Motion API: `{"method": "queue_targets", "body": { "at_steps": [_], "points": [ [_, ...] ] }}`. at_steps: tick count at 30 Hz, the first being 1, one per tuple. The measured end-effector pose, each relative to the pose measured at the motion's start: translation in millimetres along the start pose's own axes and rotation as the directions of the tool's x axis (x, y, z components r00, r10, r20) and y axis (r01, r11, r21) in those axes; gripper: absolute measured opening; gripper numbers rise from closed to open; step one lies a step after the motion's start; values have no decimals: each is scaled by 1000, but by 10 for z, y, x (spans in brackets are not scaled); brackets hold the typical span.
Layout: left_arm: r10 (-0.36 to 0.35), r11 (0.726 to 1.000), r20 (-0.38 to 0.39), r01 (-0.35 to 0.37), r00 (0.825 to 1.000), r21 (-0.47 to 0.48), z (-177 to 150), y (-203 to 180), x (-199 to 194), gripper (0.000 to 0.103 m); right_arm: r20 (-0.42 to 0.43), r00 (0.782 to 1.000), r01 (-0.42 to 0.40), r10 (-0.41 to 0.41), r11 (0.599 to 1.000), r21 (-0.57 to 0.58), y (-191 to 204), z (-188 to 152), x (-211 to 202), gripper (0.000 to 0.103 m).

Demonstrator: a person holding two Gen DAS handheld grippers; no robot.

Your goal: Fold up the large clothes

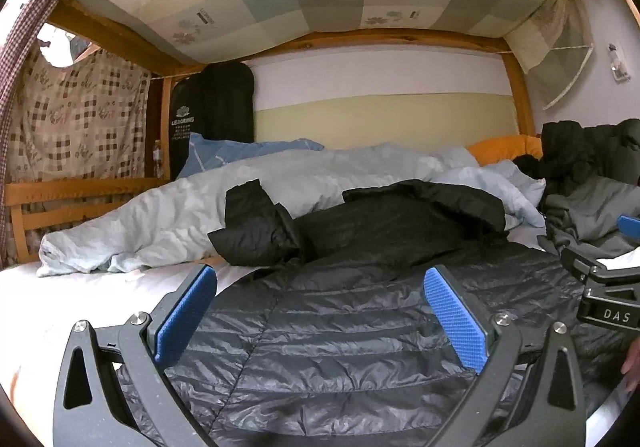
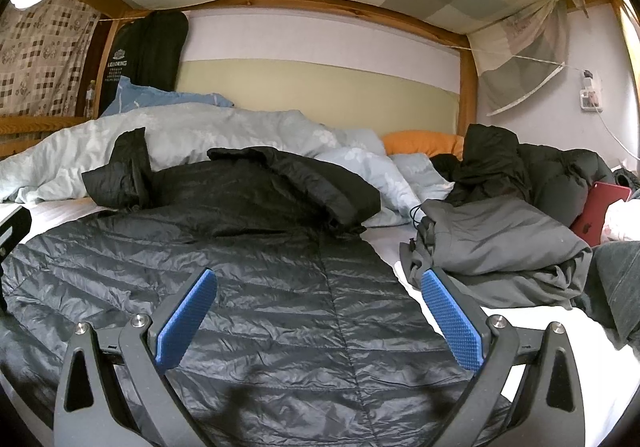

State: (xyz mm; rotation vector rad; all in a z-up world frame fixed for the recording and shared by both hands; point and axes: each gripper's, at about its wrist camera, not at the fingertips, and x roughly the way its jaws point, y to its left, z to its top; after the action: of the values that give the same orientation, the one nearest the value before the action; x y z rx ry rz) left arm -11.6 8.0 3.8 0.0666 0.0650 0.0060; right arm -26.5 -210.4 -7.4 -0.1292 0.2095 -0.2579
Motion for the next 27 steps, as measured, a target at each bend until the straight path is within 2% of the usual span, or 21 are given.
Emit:
{"method": "queue_targets", "body": {
  "at_steps": [18,24,27],
  "points": [
    [8,1000,1,-8,1000,10,-12,-39,-8,103,-7,1000,3,-3,1000,3,-22,0,0,103],
    [51,999,36,-52,998,16,-17,-26,-66,103,-12,1000,4,-4,1000,-4,-8,0,7,103],
    [50,999,31,-51,998,3,-14,11,-54,103,-14,1000,4,-4,1000,-3,-6,2,9,103]
  ]
}}
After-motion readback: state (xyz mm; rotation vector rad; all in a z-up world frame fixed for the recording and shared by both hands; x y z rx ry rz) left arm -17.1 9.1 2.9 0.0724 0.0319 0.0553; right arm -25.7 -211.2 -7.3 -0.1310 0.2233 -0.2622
